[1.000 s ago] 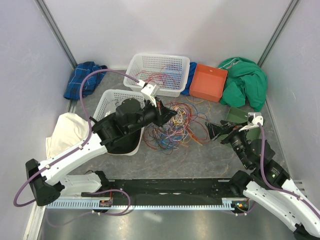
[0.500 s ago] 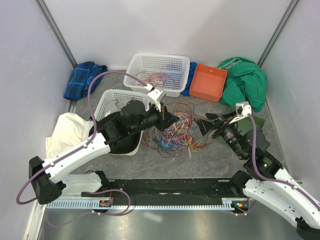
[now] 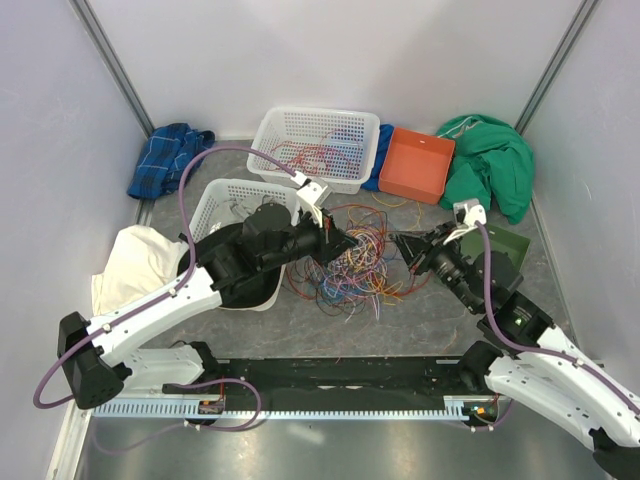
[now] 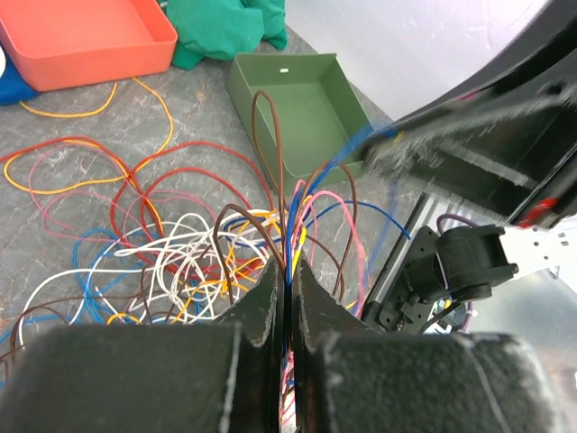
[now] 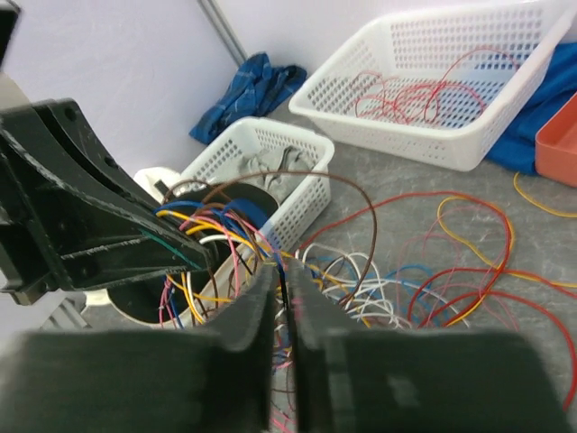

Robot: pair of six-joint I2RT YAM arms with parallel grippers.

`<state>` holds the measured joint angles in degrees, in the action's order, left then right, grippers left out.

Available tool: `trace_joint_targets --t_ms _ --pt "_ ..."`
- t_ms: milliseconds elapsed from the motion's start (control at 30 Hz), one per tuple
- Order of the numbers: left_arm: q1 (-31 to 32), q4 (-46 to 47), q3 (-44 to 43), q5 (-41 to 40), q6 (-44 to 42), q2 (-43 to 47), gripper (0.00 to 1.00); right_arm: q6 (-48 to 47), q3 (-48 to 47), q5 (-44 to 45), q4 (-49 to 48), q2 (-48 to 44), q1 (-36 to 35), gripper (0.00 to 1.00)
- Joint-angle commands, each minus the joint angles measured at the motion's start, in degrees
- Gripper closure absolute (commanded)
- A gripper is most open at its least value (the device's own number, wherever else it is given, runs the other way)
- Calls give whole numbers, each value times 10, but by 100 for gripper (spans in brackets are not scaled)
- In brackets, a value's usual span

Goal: Untangle the cables

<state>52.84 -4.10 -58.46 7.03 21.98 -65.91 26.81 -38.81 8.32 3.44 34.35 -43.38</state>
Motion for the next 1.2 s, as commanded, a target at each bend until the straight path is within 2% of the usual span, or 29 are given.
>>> trace_joint_targets --t_ms 0,67,100,167,200,300,433,500,600,733,767,833,900,967,1000,1167 --pt "2 30 11 4 -11 19 98 -16 -26 35 -24 -24 -1 98" --pt "2 26 15 -5 -4 20 98 -23 -52 46 -13 -19 0 100" --pt "2 20 17 -10 0 18 71 -28 -64 49 -3 -11 0 100" --pt "2 -9 13 -67 31 11 29 -42 -106 73 6 -3 0 100" --pt "2 -34 16 -95 43 9 1 -47 -122 88 16 9 0 100" --pt "1 -64 29 -137 68 11 0 -69 -187 105 20 38 -1 100" --pt "2 -59 56 -175 85 46 0 -82 -284 104 36 86 -1 100" --pt "2 -42 81 -184 85 63 0 -84 -311 99 41 111 -1 100" --pt "2 32 129 -175 73 101 0 -83 -368 96 61 142 -2 100" --pt "1 234 230 -141 43 147 0 -56 -419 107 95 166 -1 100" --pt "2 342 253 -133 34 162 0 -49 -423 107 101 169 -1 100" --pt "2 463 326 -106 4 167 0 -37 -434 109 118 177 0 100" --pt "3 623 370 -82 -20 142 0 -21 -438 108 133 184 0 100" --pt "5 706 383 -29 -60 100 0 -10 -443 106 142 187 -1 100" --pt "11 777 391 -14 -73 87 0 -7 -445 104 148 190 -1 100" --pt "33 847 385 40 -140 25 0 3 -443 98 161 190 -1 100"
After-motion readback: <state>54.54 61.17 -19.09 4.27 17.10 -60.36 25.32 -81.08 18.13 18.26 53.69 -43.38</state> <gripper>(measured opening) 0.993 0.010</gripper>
